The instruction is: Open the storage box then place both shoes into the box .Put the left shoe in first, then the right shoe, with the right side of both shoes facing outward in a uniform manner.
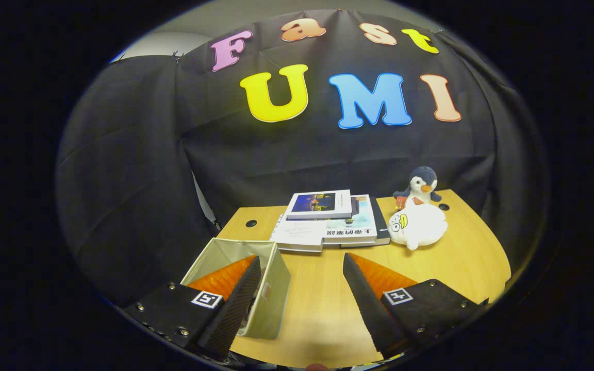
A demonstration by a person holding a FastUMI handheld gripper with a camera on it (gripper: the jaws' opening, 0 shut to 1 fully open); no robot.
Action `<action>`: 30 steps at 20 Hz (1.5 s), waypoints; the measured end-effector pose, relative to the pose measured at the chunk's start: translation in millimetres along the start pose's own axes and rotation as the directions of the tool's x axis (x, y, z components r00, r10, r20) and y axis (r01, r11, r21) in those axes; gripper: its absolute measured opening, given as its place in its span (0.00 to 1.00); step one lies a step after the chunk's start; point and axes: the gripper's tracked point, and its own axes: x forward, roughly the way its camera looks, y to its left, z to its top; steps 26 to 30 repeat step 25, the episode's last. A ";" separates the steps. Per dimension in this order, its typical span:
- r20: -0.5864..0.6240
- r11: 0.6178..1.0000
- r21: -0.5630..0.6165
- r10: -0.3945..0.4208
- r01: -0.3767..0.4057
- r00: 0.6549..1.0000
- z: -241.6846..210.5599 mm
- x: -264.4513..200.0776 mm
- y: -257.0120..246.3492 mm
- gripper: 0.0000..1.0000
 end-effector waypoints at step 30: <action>0.389 0.966 -0.082 -0.196 0.246 0.900 96.1 -123.2 -150.7 0.97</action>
